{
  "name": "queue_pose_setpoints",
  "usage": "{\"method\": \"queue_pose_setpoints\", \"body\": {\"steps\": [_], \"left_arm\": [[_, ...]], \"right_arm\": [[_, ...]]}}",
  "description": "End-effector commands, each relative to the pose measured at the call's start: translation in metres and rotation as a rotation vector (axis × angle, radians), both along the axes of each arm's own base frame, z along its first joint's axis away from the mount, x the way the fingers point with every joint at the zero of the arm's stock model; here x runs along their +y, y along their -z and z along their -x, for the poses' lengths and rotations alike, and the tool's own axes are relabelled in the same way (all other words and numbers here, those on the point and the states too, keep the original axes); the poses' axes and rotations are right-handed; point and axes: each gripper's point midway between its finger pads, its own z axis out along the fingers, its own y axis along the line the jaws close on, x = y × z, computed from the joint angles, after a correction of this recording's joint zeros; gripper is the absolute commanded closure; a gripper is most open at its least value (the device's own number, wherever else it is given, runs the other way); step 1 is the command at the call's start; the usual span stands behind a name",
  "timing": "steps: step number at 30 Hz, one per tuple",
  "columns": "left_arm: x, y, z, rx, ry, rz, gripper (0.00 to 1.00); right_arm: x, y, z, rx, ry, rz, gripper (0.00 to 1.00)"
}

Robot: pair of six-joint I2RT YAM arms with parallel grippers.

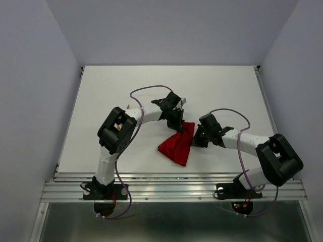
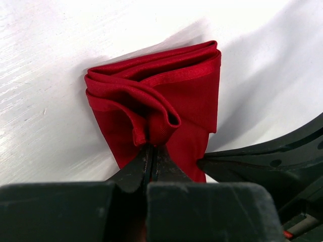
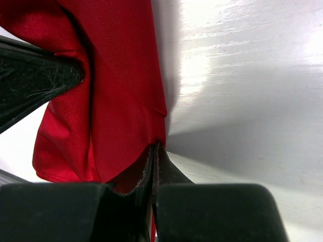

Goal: Fold the napkin into a case and place the utensils inside
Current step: Fold the 2/3-rectangle-folded napkin at the center of the board.

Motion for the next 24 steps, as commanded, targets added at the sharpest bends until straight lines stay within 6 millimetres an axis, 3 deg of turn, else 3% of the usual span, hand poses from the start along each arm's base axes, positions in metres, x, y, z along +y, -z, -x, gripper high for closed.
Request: {"method": "queue_pose_setpoints", "body": {"steps": [1, 9, 24], "left_arm": [[-0.008, -0.024, -0.011, -0.028, -0.038, 0.034, 1.00], [-0.006, -0.024, -0.015, -0.017, -0.098, 0.014, 1.00], [-0.005, -0.043, -0.020, -0.039, -0.125, 0.020, 1.00]], "right_arm": [[0.009, -0.002, -0.007, -0.024, 0.021, 0.006, 0.99], [0.013, -0.003, -0.009, -0.023, 0.046, 0.022, 0.99], [0.023, -0.006, -0.013, -0.026, 0.042, 0.030, 0.99]]}}
